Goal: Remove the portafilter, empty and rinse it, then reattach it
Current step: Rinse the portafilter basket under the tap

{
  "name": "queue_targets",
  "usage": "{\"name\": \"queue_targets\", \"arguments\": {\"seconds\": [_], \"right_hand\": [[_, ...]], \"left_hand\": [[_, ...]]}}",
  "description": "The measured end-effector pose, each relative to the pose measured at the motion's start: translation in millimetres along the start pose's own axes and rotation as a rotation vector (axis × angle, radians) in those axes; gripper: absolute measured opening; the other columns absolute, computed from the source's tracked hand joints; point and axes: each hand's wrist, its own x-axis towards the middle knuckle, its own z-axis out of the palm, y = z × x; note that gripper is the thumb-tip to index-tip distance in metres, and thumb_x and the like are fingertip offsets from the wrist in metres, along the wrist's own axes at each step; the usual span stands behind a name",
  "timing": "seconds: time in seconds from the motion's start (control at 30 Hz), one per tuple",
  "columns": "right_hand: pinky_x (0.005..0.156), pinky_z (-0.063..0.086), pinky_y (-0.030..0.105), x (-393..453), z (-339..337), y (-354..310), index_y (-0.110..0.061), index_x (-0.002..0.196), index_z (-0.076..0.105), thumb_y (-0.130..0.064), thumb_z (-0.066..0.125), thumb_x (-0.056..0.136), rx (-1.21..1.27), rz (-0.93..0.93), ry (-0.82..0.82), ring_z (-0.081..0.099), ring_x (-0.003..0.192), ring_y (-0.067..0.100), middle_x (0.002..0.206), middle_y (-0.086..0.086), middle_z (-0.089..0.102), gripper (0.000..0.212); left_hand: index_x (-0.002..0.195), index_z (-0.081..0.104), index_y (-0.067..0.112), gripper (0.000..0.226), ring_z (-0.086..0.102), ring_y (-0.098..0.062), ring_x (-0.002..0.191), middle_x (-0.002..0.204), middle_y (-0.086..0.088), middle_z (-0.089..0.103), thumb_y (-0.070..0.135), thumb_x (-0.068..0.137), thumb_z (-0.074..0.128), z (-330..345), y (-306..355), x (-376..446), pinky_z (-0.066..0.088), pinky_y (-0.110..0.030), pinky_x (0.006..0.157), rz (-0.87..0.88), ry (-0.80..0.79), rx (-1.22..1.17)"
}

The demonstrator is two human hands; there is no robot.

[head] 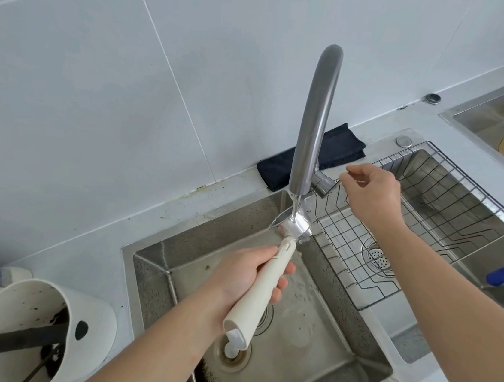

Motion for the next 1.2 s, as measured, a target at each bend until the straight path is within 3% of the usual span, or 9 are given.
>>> {"name": "queue_targets", "arguments": {"seconds": [0.07, 0.2, 0.37, 0.47, 0.57, 0.77, 0.9, 1.0, 1.2], "right_hand": [[0.059, 0.048, 0.023, 0, -1, 0, -0.022, 0.111, 0.07, -0.031, 0.065, 0.091, 0.002, -0.005, 0.002, 0.061, 0.071, 0.004, 0.091, -0.013, 0.068, 0.022], [0.062, 0.049, 0.024, -1, -1, -1, -0.021, 0.111, 0.07, -0.031, 0.065, 0.091, -0.004, -0.01, 0.002, 0.061, 0.071, 0.004, 0.092, -0.009, 0.069, 0.022], [0.059, 0.047, 0.023, -1, -1, -2, -0.021, 0.11, 0.07, -0.031, 0.065, 0.091, -0.002, -0.013, -0.003, 0.061, 0.069, 0.006, 0.09, -0.009, 0.069, 0.022], [0.062, 0.048, 0.023, -1, -1, -2, -0.021, 0.11, 0.07, -0.03, 0.066, 0.091, -0.002, -0.016, -0.003, 0.061, 0.069, 0.004, 0.088, -0.013, 0.068, 0.021], [0.064, 0.048, 0.024, -1, -1, -2, -0.021, 0.109, 0.07, -0.031, 0.066, 0.091, -0.001, -0.015, -0.003, 0.061, 0.069, 0.003, 0.087, -0.015, 0.067, 0.022], [0.066, 0.052, 0.028, -1, -2, -1, -0.021, 0.111, 0.07, -0.031, 0.065, 0.091, -0.002, -0.018, -0.009, 0.062, 0.071, 0.007, 0.092, -0.009, 0.069, 0.023], [0.067, 0.055, 0.031, -1, -1, -1, -0.022, 0.111, 0.069, -0.031, 0.065, 0.091, 0.002, -0.012, -0.01, 0.063, 0.073, 0.009, 0.092, -0.009, 0.069, 0.023], [0.063, 0.053, 0.028, 0, -1, 0, -0.023, 0.11, 0.069, -0.031, 0.065, 0.091, 0.006, -0.009, -0.009, 0.063, 0.072, 0.008, 0.09, -0.012, 0.068, 0.022], [0.058, 0.044, 0.016, 0, 0, 0, -0.024, 0.106, 0.07, -0.032, 0.066, 0.09, -0.002, -0.009, 0.006, 0.06, 0.073, -0.004, 0.085, -0.021, 0.064, 0.018]], "left_hand": [[0.091, 0.076, 0.005, 0.027, 0.058, -0.016, 0.056, 0.08, -0.012, 0.07, 0.021, 0.096, 0.055, -5, 0, -3, 0.048, -0.024, 0.043, 0.024, 0.011, 0.073], [0.105, 0.072, 0.008, 0.021, 0.059, -0.018, 0.057, 0.083, -0.011, 0.071, 0.019, 0.095, 0.057, -12, 0, -9, 0.049, -0.026, 0.044, 0.077, 0.019, 0.168], [0.105, 0.074, 0.02, 0.018, 0.062, -0.018, 0.057, 0.083, -0.008, 0.072, 0.023, 0.092, 0.062, -18, 5, -16, 0.05, -0.026, 0.044, 0.147, -0.003, 0.339], [0.093, 0.078, 0.034, 0.012, 0.064, -0.017, 0.06, 0.082, -0.002, 0.073, 0.035, 0.086, 0.068, -20, 10, -19, 0.051, -0.027, 0.046, 0.188, -0.031, 0.453], [0.096, 0.076, 0.042, 0.022, 0.066, -0.012, 0.064, 0.081, 0.006, 0.071, 0.048, 0.077, 0.068, -22, 12, -20, 0.051, -0.026, 0.05, 0.242, -0.019, 0.563], [0.099, 0.071, 0.055, 0.035, 0.066, -0.011, 0.064, 0.089, 0.003, 0.073, 0.021, 0.091, 0.065, -31, 16, -18, 0.052, -0.026, 0.051, 0.388, 0.018, 0.636], [0.101, 0.066, 0.062, 0.035, 0.066, -0.008, 0.071, 0.093, 0.012, 0.075, 0.031, 0.085, 0.066, -36, 16, -15, 0.054, -0.025, 0.06, 0.466, 0.044, 0.699], [0.105, 0.063, 0.064, 0.035, 0.067, -0.006, 0.075, 0.096, 0.016, 0.074, 0.039, 0.081, 0.064, -38, 12, -10, 0.056, -0.027, 0.065, 0.488, 0.072, 0.693], [0.113, 0.068, 0.049, 0.033, 0.07, -0.015, 0.079, 0.105, 0.008, 0.074, 0.024, 0.092, 0.064, -29, -6, -1, 0.056, -0.03, 0.062, 0.439, 0.077, 0.431]]}}
